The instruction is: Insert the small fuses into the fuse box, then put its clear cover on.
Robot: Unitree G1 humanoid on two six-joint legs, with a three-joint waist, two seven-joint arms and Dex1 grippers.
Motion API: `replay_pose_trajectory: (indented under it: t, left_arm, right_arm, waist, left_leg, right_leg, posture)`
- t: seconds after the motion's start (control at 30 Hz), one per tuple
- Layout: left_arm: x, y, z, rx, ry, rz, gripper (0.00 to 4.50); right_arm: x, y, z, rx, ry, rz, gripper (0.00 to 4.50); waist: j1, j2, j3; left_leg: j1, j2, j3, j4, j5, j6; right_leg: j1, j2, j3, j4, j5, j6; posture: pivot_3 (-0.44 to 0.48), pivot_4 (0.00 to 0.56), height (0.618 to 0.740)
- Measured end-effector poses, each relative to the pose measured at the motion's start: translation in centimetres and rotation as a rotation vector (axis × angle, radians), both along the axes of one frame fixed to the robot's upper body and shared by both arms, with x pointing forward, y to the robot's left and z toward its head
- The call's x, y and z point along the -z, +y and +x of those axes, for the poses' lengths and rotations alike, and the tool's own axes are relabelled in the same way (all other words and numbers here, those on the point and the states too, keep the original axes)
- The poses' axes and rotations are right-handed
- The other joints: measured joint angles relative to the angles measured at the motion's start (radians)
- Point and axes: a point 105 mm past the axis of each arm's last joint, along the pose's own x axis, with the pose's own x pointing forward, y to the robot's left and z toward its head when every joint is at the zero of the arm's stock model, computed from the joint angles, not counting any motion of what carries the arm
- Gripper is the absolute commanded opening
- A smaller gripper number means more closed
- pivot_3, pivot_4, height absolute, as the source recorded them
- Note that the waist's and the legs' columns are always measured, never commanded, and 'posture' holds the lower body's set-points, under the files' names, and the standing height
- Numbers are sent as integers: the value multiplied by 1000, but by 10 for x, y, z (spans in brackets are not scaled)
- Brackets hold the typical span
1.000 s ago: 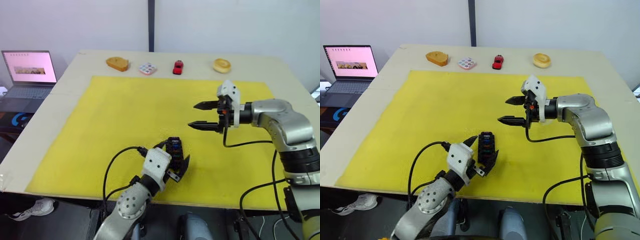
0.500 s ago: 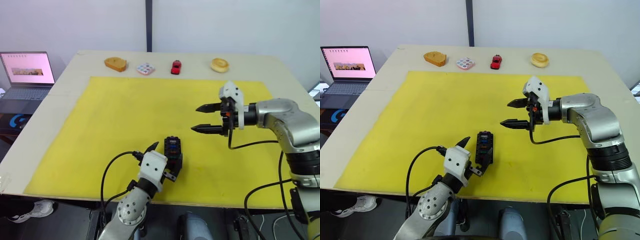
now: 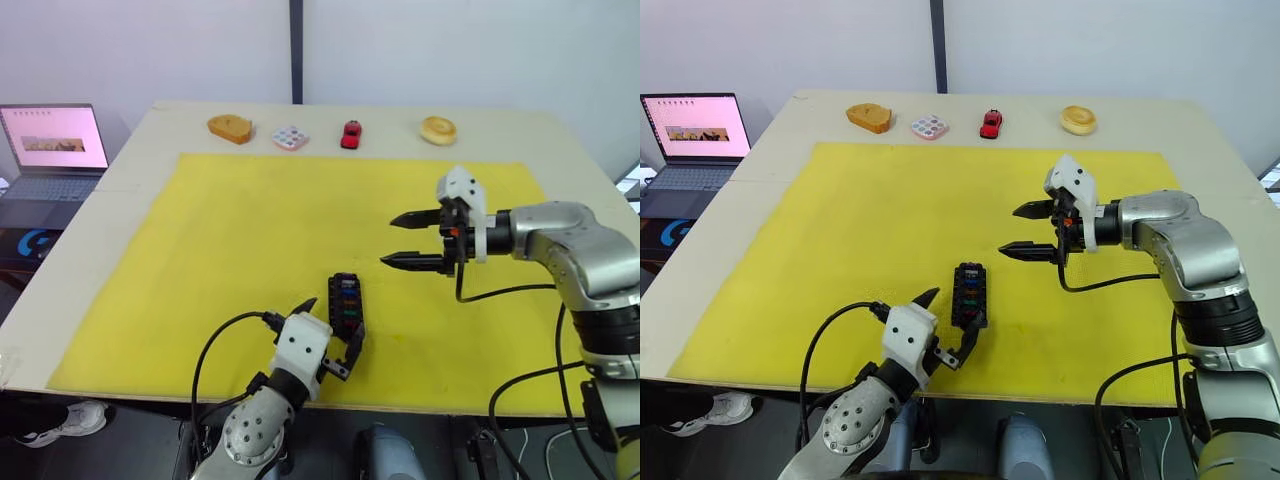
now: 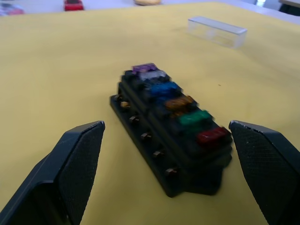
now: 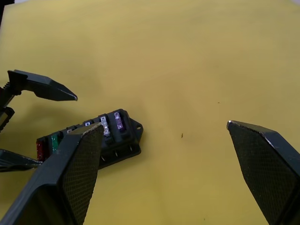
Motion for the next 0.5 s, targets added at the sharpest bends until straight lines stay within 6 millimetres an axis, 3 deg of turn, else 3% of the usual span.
replay_pose_trajectory:
  t: [0.5]
  left_arm:
    - [5,-3,-5,27,31,-4,4500]
  right_arm:
    - [2,7,-13,-32,33,7,4430]
  waist:
    - [-1,0,0]
  left_leg:
    - [0,0,0,0,0,1]
  right_leg:
    - [0,-1,0,-1,0,0]
  posture:
    - [0,150,740]
